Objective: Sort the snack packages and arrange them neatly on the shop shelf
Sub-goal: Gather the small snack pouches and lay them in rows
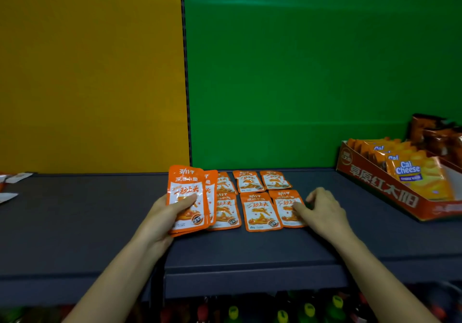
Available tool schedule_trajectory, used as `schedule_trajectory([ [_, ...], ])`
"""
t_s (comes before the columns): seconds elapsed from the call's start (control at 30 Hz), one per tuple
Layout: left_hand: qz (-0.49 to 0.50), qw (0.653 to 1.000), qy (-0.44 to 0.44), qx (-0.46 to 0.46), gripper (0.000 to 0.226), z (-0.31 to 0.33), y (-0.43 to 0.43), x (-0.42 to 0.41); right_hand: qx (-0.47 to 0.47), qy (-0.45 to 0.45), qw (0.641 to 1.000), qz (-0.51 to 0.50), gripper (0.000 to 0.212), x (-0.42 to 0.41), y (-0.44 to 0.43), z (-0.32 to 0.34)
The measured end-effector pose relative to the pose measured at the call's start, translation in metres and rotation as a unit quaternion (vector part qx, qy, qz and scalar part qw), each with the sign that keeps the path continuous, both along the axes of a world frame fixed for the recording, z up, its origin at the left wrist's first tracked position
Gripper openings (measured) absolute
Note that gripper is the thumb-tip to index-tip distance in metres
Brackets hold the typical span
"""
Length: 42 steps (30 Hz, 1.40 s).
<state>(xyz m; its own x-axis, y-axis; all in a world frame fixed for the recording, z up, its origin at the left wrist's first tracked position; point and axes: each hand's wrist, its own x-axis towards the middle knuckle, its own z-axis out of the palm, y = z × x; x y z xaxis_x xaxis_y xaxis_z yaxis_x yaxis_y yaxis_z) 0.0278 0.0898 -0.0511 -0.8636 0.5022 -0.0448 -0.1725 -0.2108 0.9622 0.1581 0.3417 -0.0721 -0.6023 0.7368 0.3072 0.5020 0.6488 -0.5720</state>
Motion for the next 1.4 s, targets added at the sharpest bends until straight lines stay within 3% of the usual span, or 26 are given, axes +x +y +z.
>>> schedule_trajectory([
  [0.17, -0.029, 0.999, 0.014, 0.01, 0.012, 0.002, 0.002, 0.016, 0.048, 0.153, 0.979, 0.124, 0.013, 0.01, -0.036, 0.012],
  [0.27, -0.061, 0.998, 0.03, 0.007, 0.016, -0.001, 0.005, 0.032, -0.042, 0.104, 0.963, 0.246, 0.031, 0.006, -0.077, 0.017],
  [0.33, -0.074, 0.997, 0.033, 0.007, 0.017, -0.003, 0.007, 0.041, -0.063, 0.075, 0.956, 0.275, 0.037, -0.001, -0.097, 0.017],
  [0.57, 0.003, 0.998, 0.051, -0.022, 0.015, -0.004, -0.013, 0.041, -0.083, 0.063, 0.966, 0.236, 0.039, -0.005, -0.103, 0.009],
  [0.77, 0.042, 0.999, 0.004, -0.033, 0.01, 0.004, -0.033, 0.028, 0.025, -0.021, 0.978, 0.205, 0.042, -0.007, -0.109, 0.003],
  [1.13, 0.036, 0.997, -0.072, -0.012, 0.009, 0.006, -0.029, 0.037, 0.136, -0.039, 0.974, 0.178, 0.039, -0.014, -0.119, 0.0],
  [1.2, 0.012, 0.998, -0.054, -0.022, 0.009, 0.008, -0.026, 0.04, 0.117, 0.009, 0.977, 0.177, 0.04, -0.011, -0.118, 0.002],
  [1.27, -0.019, 0.999, -0.023, -0.036, 0.007, 0.01, -0.019, 0.046, 0.026, 0.062, 0.976, 0.206, 0.044, -0.005, -0.118, 0.008],
  [1.33, -0.051, 0.997, 0.027, -0.054, 0.011, 0.01, -0.009, 0.051, -0.051, 0.077, 0.967, 0.238, 0.049, -0.001, -0.117, 0.013],
  [1.4, -0.064, 0.994, 0.067, -0.066, 0.023, 0.01, 0.003, 0.058, -0.056, 0.073, 0.965, 0.246, 0.047, 0.003, -0.115, 0.014],
])
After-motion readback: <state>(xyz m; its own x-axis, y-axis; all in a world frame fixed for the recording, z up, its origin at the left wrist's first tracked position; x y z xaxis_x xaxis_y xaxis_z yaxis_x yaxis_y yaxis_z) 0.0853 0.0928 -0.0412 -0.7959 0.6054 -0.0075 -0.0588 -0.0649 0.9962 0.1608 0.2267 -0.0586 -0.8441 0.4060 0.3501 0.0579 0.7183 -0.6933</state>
